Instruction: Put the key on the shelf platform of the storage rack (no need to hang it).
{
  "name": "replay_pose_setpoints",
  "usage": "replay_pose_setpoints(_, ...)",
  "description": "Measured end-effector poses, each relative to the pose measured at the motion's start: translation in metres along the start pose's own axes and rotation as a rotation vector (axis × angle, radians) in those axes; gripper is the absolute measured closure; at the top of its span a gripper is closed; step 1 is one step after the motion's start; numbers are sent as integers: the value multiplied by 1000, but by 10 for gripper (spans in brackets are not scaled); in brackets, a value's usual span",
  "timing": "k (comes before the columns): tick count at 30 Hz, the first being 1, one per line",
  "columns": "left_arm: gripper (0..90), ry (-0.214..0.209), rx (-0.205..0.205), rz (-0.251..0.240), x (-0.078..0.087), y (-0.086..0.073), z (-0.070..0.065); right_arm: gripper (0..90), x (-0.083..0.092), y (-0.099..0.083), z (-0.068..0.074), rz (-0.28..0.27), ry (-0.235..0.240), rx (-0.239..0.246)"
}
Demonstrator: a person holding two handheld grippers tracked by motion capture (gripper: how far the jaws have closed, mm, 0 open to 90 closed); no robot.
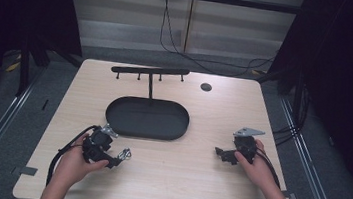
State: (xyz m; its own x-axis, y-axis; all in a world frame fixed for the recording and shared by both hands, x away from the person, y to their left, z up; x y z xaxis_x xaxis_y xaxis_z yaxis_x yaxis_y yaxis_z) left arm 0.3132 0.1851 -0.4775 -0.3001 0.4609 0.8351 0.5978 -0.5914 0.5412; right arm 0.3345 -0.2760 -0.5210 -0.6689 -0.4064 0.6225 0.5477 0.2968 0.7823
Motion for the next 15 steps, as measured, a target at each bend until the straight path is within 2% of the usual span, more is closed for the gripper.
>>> replay_pose_setpoints(1, 320, -3, 8, 10, -1, 1, 0, 52, 0, 0, 0, 0, 0, 0)
replay_pose_setpoints(2, 329, -2, -4, 17, -1, 3, 0, 52, 0, 0, 0, 0, 0, 0)
replay_pose_setpoints(6, 344, -8, -6, 27, -2, 8, -1, 52, 0, 0, 0, 0, 0, 0)
replay_pose_setpoints(9, 367, -21, 8, 34, -5, 13, -4, 51, 0, 0, 0, 0, -1, -1)
replay_pose_setpoints(15, 384, -4, 22, 61, -10, 19, -6, 52, 0, 0, 0, 0, -1, -1)
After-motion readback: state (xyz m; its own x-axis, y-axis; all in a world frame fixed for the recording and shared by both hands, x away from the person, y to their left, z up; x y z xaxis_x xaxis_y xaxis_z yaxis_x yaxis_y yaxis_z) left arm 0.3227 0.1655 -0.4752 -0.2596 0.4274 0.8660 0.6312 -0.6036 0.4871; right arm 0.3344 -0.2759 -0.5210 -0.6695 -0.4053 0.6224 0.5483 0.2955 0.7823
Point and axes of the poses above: each handheld gripper's, and its own axes: x roughly backward along the jaws, y roughly out of its top, z roughly to its left, the point moved 1 cm from there along -x, roughly forward along the jaws, and after that the axes turned 7 degrees about -z, right-handed, at the moved point
